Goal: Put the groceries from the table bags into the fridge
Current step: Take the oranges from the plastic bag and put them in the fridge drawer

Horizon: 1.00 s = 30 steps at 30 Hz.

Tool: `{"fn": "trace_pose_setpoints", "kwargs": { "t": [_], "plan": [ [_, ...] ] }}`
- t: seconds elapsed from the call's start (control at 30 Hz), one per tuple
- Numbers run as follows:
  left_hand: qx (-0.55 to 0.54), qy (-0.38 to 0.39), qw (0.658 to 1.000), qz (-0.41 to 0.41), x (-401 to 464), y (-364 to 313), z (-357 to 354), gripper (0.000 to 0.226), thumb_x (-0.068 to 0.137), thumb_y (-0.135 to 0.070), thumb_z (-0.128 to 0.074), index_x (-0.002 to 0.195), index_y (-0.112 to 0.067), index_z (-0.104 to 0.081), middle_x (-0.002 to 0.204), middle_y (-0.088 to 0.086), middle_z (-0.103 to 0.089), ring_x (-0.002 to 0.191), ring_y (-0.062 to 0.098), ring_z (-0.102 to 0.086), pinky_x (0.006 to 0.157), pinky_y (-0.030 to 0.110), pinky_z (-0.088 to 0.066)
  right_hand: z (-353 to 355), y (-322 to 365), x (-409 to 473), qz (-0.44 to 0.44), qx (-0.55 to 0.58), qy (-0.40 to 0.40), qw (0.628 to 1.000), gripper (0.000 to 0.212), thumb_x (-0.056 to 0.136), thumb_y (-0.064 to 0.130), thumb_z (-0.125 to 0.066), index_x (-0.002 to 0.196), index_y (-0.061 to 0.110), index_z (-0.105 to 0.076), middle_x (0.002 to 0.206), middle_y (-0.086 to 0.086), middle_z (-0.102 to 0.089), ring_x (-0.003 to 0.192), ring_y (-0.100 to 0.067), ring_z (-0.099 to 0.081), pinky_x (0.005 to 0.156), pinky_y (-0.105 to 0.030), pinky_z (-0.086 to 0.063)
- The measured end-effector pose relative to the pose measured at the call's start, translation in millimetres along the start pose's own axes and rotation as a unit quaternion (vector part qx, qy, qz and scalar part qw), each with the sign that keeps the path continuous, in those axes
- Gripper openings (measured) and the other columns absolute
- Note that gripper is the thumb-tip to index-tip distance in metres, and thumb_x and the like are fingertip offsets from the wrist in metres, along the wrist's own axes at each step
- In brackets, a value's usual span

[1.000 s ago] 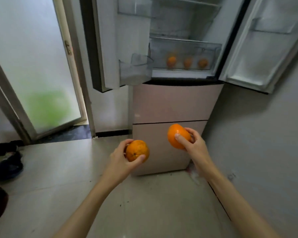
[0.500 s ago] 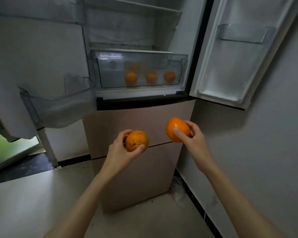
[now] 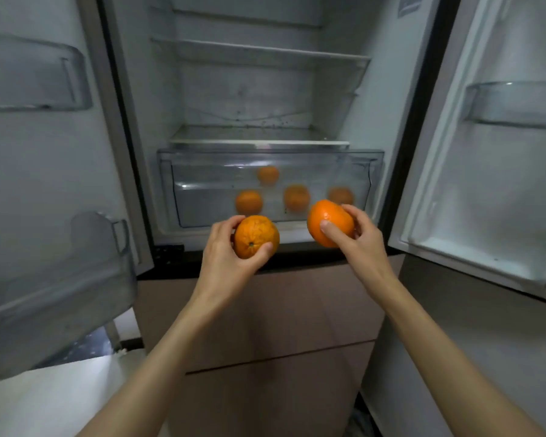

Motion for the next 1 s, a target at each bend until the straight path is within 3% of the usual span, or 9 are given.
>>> {"fn": "trace_pose_setpoints", "kwargs": {
  "t": [0.17, 0.33, 0.5, 0.73, 0.83, 0.93, 1.0],
  "plan": [
    [0.011, -0.081, 0.995, -0.048, 89, -36, -18, 0.060, 0.073, -0.028, -0.077, 0.126, -0.016, -0.051, 0.118, 0.001, -0.048, 0.103, 0.014, -0.054, 0.088, 0.024, -0.044, 15, 21, 95, 0.082, -0.018, -0.011, 0.996, 0.056, 0.082, 0.033, -0.067, 0.132, 0.025, -0.042, 0.121, 0.007, -0.044, 0.105, -0.012, -0.048, 0.086, -0.027, -0.041],
    [0.048, -0.094, 0.992, -0.072, 175, -68, -32, 0.060, 0.071, -0.029, -0.077, 0.124, -0.019, -0.051, 0.119, 0.001, -0.055, 0.106, 0.015, -0.054, 0.093, 0.029, -0.044, 22, 44, 189, 0.142, -0.091, -0.005, 0.986, 0.054, 0.079, 0.038, -0.069, 0.126, 0.024, -0.046, 0.114, 0.005, -0.048, 0.100, -0.014, -0.048, 0.082, -0.026, -0.038],
    [0.146, -0.046, 0.988, -0.032, 241, -66, -50, 0.056, 0.070, -0.032, -0.076, 0.119, -0.019, -0.052, 0.120, 0.005, -0.057, 0.111, 0.022, -0.052, 0.091, 0.026, -0.038, 9, 39, 256, 0.126, -0.208, 0.051, 0.969, 0.048, 0.077, 0.043, -0.068, 0.121, 0.026, -0.056, 0.122, -0.004, -0.059, 0.112, -0.025, -0.053, 0.096, -0.037, -0.043],
    [0.217, 0.030, 0.976, 0.018, 277, -33, -79, 0.056, 0.073, -0.038, -0.074, 0.122, -0.018, -0.054, 0.121, 0.008, -0.059, 0.114, 0.023, -0.050, 0.088, 0.026, -0.038, -5, 7, 297, 0.057, -0.256, 0.095, 0.960, 0.047, 0.076, 0.046, -0.069, 0.115, 0.022, -0.065, 0.120, -0.006, -0.063, 0.115, -0.025, -0.051, 0.096, -0.032, -0.041],
    [0.252, 0.077, 0.964, 0.038, 281, -22, -89, 0.050, 0.074, -0.040, -0.072, 0.116, -0.017, -0.058, 0.111, 0.004, -0.060, 0.103, 0.020, -0.052, 0.079, 0.024, -0.038, -12, -3, 306, 0.036, -0.369, 0.152, 0.916, 0.043, 0.074, 0.054, -0.066, 0.103, 0.024, -0.070, 0.113, -0.005, -0.067, 0.106, -0.024, -0.058, 0.091, -0.033, -0.047],
    [0.263, 0.077, 0.961, 0.031, 282, -16, -91, 0.019, 0.082, -0.027, -0.062, 0.097, -0.017, -0.067, 0.093, 0.003, -0.067, 0.090, 0.019, -0.059, 0.076, 0.026, -0.045, -23, -12, 310, 0.021, -0.472, 0.183, 0.862, 0.042, 0.082, 0.059, -0.047, 0.100, 0.028, -0.070, 0.115, -0.002, -0.065, 0.106, -0.025, -0.058, 0.084, -0.032, -0.044],
    [0.276, 0.096, 0.956, 0.031, 280, -16, -92, 0.018, 0.088, -0.027, -0.054, 0.088, -0.017, -0.069, 0.078, 0.001, -0.068, 0.082, 0.021, -0.064, 0.074, 0.032, -0.051, -26, -13, 311, 0.018, -0.504, 0.177, 0.845, 0.050, 0.086, 0.061, -0.035, 0.098, 0.025, -0.068, 0.117, -0.004, -0.063, 0.107, -0.028, -0.056, 0.082, -0.035, -0.040]
  ]
}}
Point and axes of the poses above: each hand's wrist, its own x-axis towards the middle knuckle, its own z-axis out of the back of the hand, y = z × x, the point moved 4 cm from there along x, towards the middle knuckle
